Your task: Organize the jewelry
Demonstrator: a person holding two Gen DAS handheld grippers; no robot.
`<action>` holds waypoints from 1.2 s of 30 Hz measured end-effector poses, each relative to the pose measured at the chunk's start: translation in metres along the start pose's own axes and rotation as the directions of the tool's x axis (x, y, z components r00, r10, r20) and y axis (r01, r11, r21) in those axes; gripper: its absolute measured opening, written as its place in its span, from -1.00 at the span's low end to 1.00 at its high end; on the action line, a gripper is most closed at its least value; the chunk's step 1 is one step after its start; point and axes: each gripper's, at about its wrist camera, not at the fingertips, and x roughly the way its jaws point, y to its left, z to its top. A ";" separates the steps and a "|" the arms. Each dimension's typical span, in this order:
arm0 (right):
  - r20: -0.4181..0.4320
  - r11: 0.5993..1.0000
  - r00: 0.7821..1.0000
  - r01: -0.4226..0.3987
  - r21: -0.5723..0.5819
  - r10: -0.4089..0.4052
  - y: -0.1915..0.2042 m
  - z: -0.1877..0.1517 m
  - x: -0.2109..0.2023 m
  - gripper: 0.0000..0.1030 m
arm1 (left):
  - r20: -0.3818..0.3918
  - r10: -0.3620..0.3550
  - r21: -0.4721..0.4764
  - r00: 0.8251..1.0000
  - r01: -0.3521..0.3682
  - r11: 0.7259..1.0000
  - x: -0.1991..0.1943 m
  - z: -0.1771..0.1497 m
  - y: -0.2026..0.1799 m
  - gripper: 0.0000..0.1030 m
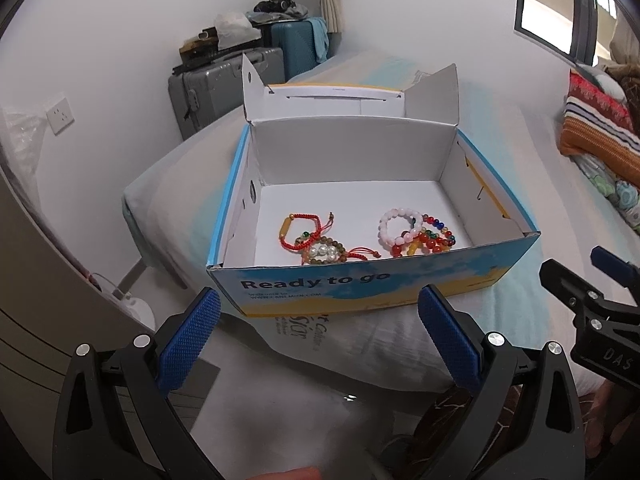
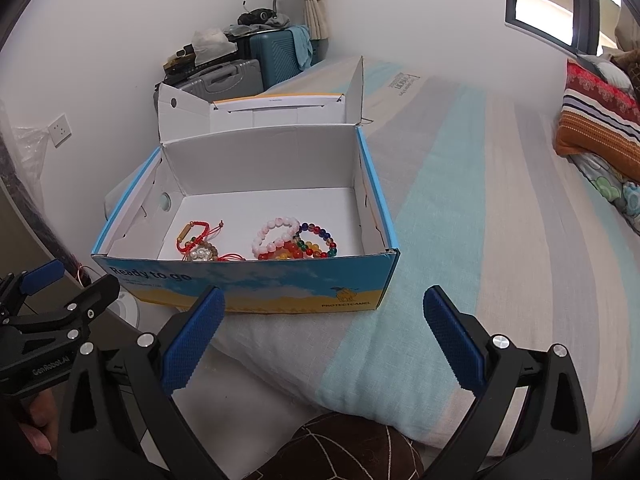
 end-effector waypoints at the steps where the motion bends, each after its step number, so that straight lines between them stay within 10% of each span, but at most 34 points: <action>1: 0.000 1.000 1.000 0.001 0.000 -0.001 0.000 0.000 0.000 0.85 | 0.002 0.001 0.003 1.000 -0.001 1.000 0.000 0.000 -0.001 0.89; 36: -0.007 1.000 1.000 0.003 0.009 -0.003 0.000 -0.002 0.003 0.85 | 0.007 -0.010 0.003 1.000 0.010 1.000 -0.002 0.001 -0.012 0.89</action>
